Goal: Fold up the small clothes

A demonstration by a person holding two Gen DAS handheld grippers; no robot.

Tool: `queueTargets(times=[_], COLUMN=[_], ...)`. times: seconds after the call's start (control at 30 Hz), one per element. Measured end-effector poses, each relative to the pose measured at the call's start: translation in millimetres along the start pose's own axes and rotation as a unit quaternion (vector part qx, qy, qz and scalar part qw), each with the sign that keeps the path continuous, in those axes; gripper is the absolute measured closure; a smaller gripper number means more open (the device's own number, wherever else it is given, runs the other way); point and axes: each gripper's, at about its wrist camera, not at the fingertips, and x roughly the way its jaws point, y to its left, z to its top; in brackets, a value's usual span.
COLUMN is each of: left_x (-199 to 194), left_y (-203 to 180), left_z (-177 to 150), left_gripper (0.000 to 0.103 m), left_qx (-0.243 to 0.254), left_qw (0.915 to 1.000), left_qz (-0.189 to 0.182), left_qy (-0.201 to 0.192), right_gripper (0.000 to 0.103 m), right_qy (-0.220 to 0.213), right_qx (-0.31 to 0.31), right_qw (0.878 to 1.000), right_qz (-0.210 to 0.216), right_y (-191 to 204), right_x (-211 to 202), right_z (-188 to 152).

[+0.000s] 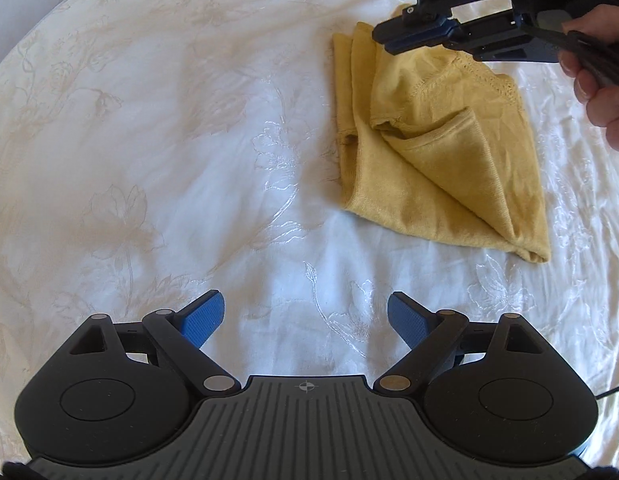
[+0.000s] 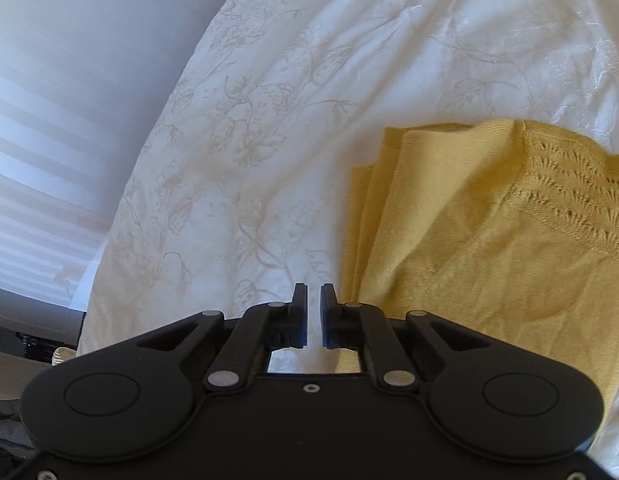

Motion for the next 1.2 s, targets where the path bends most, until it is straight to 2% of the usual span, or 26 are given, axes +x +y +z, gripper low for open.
queueTargets(times=[0.07,0.13,0.27,0.3,0.37,0.4,0.53,0.67,0.77,0.8,0.83,0.87,0.9,0.93,1.03,1.2], left_x=[-3.8,-6.6,-7.5,-7.6,-7.8,-8.0,-7.0,-6.8,-4.7,-3.3,0.7,4.5,9.0,14.2,30.7,57.4], left_y=[2.7,2.8,-2.4,-4.3,-7.0,-7.8,-6.2,-3.7,-1.2,-0.7,-1.1,-1.4,-2.3,-4.0,-12.5,-32.4], left_z=[1.4,6.5,22.2,27.7,38.5,44.7,68.1,90.9,104.9,108.0,112.9,115.7,118.6,121.3,128.3,142.7], left_gripper=[0.013,0.013,0.013,0.013,0.013,0.013,0.013,0.013,0.013,0.013,0.013,0.013,0.013,0.013,0.013,0.013], left_qx=[0.001,0.004,0.012,0.014,0.015,0.015,0.008,0.001,-0.012,-0.017,-0.026,-0.033,-0.041,-0.048,-0.061,-0.071], left_qw=[1.0000,0.9999,0.9991,0.9988,0.9984,0.9982,0.9972,0.9960,0.9942,0.9932,0.9915,0.9892,0.9863,0.9835,0.9741,0.9616], left_qz=[-0.005,-0.012,-0.035,-0.039,-0.044,-0.046,-0.062,-0.081,-0.102,-0.111,-0.126,-0.142,-0.160,-0.174,-0.213,-0.257], left_qy=[-0.004,-0.010,-0.022,-0.025,-0.033,-0.037,-0.041,-0.038,-0.033,-0.029,-0.019,-0.008,0.004,0.016,0.045,0.063], right_gripper=[0.082,0.082,0.078,0.073,0.044,0.041,0.036,0.035,0.036,0.037,0.047,0.089,0.088,0.093,0.093,0.093], right_qy=[-0.015,-0.029,-0.038,-0.035,-0.033,-0.035,-0.027,-0.006,-0.017,-0.023,-0.025,-0.025,-0.023,-0.029,-0.066,-0.105], right_qx=[-0.006,-0.021,-0.049,-0.057,-0.074,-0.084,-0.113,-0.148,-0.168,-0.173,-0.174,-0.173,-0.169,-0.161,-0.141,-0.107], right_qw=[1.000,0.999,0.997,0.995,0.992,0.991,0.988,0.982,0.977,0.975,0.974,0.974,0.976,0.977,0.980,0.983], right_qz=[0.016,0.004,-0.055,-0.073,-0.095,-0.099,-0.100,-0.116,-0.132,-0.137,-0.140,-0.140,-0.138,-0.134,-0.123,-0.110], right_y=[3.6,3.2,-9.5,-13.9,-17.5,-17.7,-13.4,-6.6,-2.0,-0.7,-0.5,-0.8,-1.5,-2.1,-4.9,-13.6], right_x=[-10.3,-24.4,-48.6,-53.0,-60.1,-64.2,-61.6,-37.5,-21.9,-17.5,-14.2,-11.9,-11.5,-14.5,-36.5,-71.1], right_z=[0.6,0.5,-4.7,-11.2,-24.8,-33.6,-63.0,-85.1,-92.2,-93.6,-94.1,-94.1,-93.7,-93.9,-96.8,-101.5])
